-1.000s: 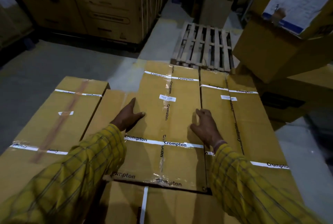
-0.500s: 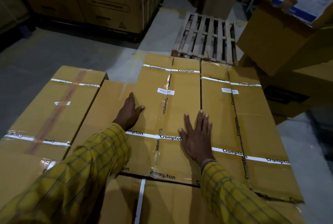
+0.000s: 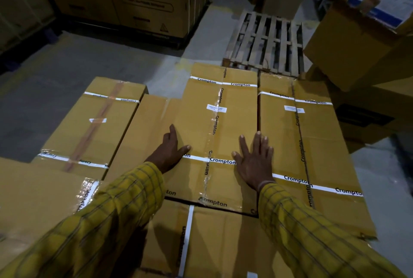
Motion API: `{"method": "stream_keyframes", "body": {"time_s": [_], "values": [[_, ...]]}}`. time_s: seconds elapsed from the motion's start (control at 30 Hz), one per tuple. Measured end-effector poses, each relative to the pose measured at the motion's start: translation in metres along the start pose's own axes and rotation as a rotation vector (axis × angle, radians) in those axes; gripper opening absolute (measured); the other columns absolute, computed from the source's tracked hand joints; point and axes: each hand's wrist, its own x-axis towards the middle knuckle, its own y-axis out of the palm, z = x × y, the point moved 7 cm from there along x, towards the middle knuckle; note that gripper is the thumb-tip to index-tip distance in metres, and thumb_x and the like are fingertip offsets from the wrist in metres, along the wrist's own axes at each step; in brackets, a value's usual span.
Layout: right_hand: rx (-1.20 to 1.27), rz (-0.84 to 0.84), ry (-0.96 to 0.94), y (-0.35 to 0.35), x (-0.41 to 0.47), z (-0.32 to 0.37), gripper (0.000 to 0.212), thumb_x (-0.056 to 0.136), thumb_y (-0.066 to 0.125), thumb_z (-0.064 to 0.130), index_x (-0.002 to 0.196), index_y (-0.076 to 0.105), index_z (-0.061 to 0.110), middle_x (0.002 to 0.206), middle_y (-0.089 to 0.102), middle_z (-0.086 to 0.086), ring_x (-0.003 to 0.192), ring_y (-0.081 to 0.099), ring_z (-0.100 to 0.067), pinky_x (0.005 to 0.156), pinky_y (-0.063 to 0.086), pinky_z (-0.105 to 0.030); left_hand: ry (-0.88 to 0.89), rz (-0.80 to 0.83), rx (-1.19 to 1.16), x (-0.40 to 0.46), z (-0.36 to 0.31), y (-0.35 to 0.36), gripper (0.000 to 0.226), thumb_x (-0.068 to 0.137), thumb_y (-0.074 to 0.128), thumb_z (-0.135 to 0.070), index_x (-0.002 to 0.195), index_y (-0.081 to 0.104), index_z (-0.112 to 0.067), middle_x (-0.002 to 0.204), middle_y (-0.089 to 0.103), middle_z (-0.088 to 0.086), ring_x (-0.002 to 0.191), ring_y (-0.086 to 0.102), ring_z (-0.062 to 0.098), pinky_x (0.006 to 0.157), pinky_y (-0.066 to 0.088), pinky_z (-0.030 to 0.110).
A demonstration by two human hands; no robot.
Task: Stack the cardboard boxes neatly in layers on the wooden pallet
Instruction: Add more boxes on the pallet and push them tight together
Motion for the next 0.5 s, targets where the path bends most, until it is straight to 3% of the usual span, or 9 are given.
{"method": "stream_keyframes", "body": {"time_s": [0.07, 0.2, 0.33, 0.5], "values": [[0.002, 0.015, 0.017, 0.003, -0.011, 0.000, 0.076, 0.097, 0.005, 0.073, 0.162, -0.008, 0.037, 0.168, -0.024, -0.018, 0.154, -0.019, -0.049, 0.119, -0.006, -0.070, -0.004, 0.011, -0.006, -0.012, 0.004, 0.002, 0.109, 0.100, 0.059, -0.051, 0.160, -0.025, -0.013, 0.171, 0.000, 0.014, 0.151, 0.029, 0.033, 0.116, 0.031, 0.036], [0.025, -0.028, 0.049, 0.007, -0.025, 0.000, 0.083, 0.093, 0.003, 0.077, 0.165, 0.008, 0.036, 0.171, -0.010, -0.021, 0.154, -0.010, -0.052, 0.118, 0.001, -0.074, 0.038, -0.025, 0.008, -0.023, 0.001, 0.009, 0.108, 0.101, 0.061, -0.043, 0.159, -0.023, -0.008, 0.171, -0.008, 0.015, 0.156, 0.016, 0.032, 0.121, 0.021, 0.033], [0.013, 0.047, 0.069, 0.002, -0.023, 0.002, 0.088, 0.088, -0.005, 0.082, 0.164, -0.006, 0.037, 0.168, -0.024, -0.019, 0.153, -0.021, -0.049, 0.122, -0.004, -0.067, 0.004, 0.009, 0.050, -0.024, 0.006, 0.010, 0.111, 0.099, 0.062, -0.049, 0.159, -0.023, -0.009, 0.170, -0.017, 0.018, 0.158, 0.006, 0.036, 0.125, 0.016, 0.039], [0.009, 0.141, 0.086, -0.002, -0.053, 0.006, 0.080, 0.101, 0.023, 0.071, 0.165, -0.006, 0.033, 0.168, -0.025, -0.019, 0.153, -0.021, -0.048, 0.124, -0.004, -0.063, -0.011, 0.036, 0.195, -0.062, 0.011, 0.022, 0.104, 0.099, 0.060, -0.052, 0.163, -0.012, -0.012, 0.167, -0.022, 0.023, 0.156, -0.001, 0.046, 0.125, 0.014, 0.049]]}}
